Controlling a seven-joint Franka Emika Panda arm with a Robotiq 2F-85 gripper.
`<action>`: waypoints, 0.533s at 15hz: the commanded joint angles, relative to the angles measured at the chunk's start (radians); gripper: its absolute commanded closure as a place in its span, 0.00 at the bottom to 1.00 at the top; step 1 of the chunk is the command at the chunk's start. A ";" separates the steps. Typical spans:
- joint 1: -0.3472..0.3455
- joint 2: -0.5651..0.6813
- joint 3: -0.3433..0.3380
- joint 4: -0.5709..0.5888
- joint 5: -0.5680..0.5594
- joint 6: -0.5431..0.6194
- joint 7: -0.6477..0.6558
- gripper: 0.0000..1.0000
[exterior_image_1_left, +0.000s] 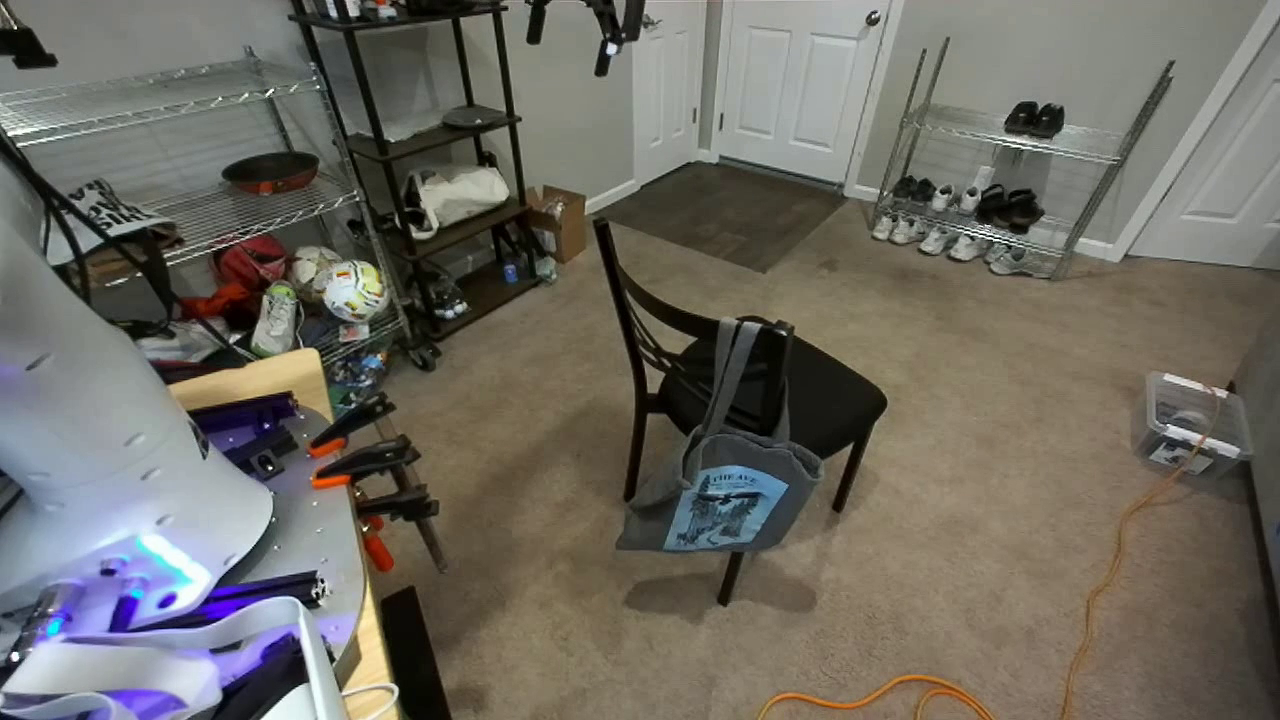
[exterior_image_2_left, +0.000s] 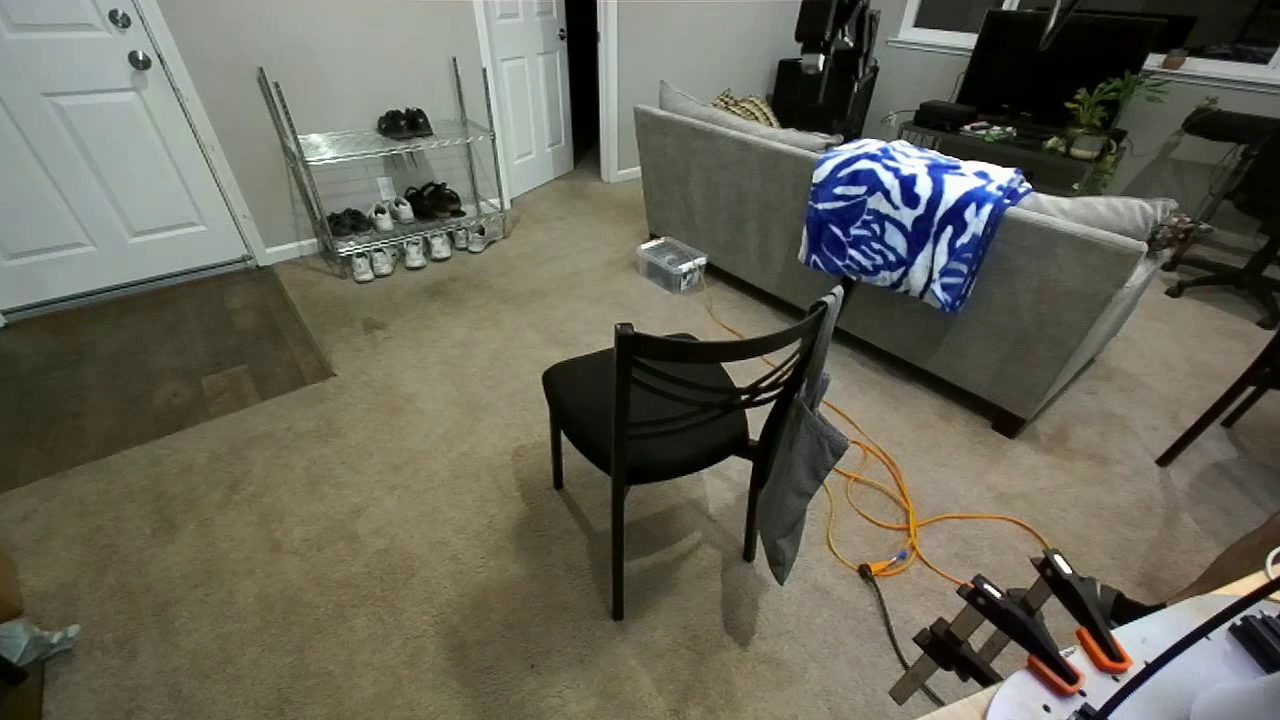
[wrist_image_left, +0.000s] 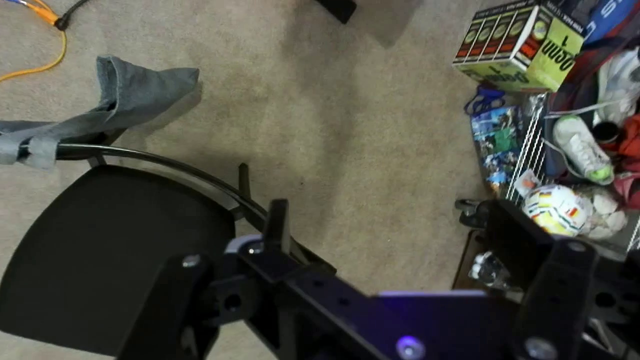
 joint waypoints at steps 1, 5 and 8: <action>-0.016 0.080 0.035 0.090 -0.045 -0.110 -0.143 0.00; -0.018 0.096 0.049 0.094 -0.072 -0.135 -0.180 0.00; -0.017 0.115 0.058 0.124 -0.090 -0.168 -0.219 0.00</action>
